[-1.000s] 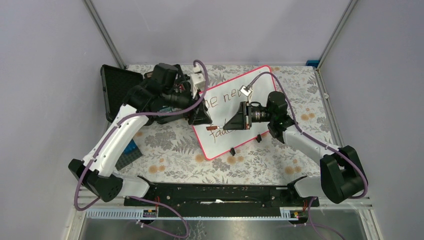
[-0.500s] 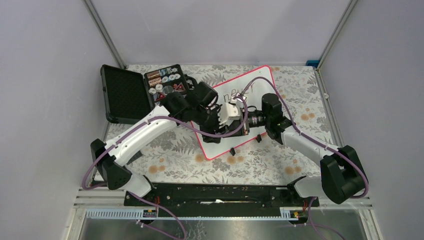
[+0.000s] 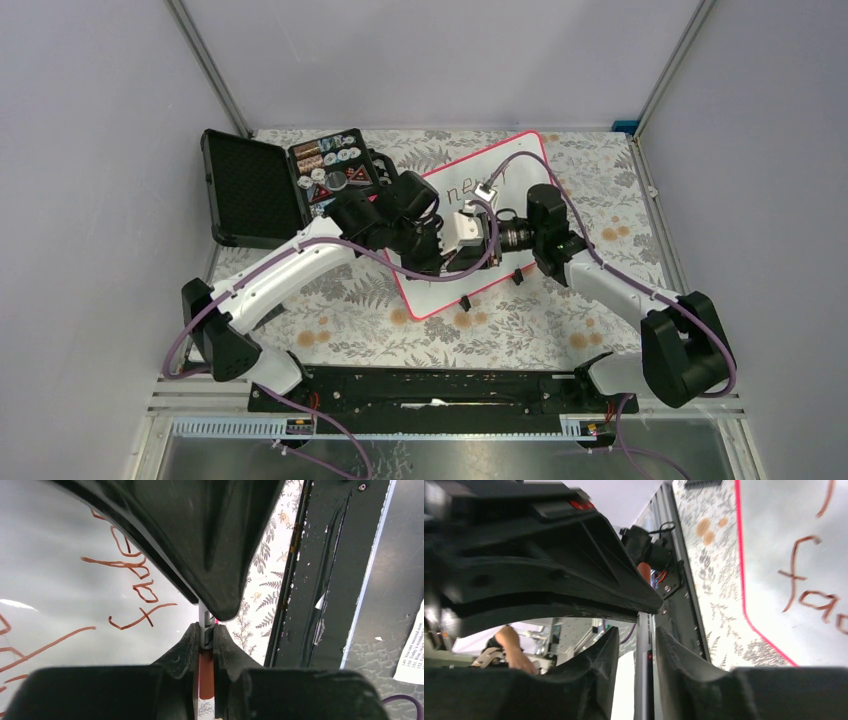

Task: Write a sentence on the whiteboard
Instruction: Pass from the right arm to the left, then put down the whiteboard marker at the center of the board.

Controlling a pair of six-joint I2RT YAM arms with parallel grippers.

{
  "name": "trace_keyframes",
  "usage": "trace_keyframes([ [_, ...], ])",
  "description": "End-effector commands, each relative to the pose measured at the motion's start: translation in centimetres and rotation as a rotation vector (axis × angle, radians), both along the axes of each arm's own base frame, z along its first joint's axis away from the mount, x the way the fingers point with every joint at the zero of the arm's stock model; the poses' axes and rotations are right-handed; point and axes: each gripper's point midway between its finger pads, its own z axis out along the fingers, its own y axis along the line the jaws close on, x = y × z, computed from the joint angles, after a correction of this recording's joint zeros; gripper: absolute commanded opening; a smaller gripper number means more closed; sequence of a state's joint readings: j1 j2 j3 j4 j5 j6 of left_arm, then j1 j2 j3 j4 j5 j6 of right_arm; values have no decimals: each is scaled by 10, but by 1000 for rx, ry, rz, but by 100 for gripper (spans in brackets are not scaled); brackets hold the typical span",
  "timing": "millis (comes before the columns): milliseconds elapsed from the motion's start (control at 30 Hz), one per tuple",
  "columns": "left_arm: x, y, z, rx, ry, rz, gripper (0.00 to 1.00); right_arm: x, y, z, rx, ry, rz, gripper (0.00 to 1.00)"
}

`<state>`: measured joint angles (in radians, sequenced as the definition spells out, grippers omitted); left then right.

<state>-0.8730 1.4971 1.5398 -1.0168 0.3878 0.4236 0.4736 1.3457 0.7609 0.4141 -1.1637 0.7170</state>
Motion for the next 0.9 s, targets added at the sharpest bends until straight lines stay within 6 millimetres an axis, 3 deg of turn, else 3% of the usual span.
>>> trace_keyframes([
  [0, -2, 11, -1, -16, 15, 23, 0, 15, -15, 44, 75, -116, -14, 51],
  [200, -3, 28, -1, -96, 89, 76, 0, 40, -45, 54, 79, -140, -121, 90],
  [300, 5, 51, -1, -137, 69, 139, 0, 49, -57, 58, 79, -151, -166, 99],
  [400, 14, 88, -8, -156, 58, 259, 0, 56, -67, 59, 78, -155, -196, 100],
  [467, 20, 123, -11, -150, 65, 363, 0, 57, -72, 59, 79, -157, -200, 99],
  [667, 10, 205, -30, -48, 43, 538, 0, 61, -75, 56, 69, -155, -207, 100],
  [767, 21, 238, -54, 58, 64, 670, 0, 65, -76, 55, 58, -154, -220, 100],
  [867, 29, 254, -79, 143, 87, 737, 0, 71, -77, 51, 14, -187, -251, 100],
])
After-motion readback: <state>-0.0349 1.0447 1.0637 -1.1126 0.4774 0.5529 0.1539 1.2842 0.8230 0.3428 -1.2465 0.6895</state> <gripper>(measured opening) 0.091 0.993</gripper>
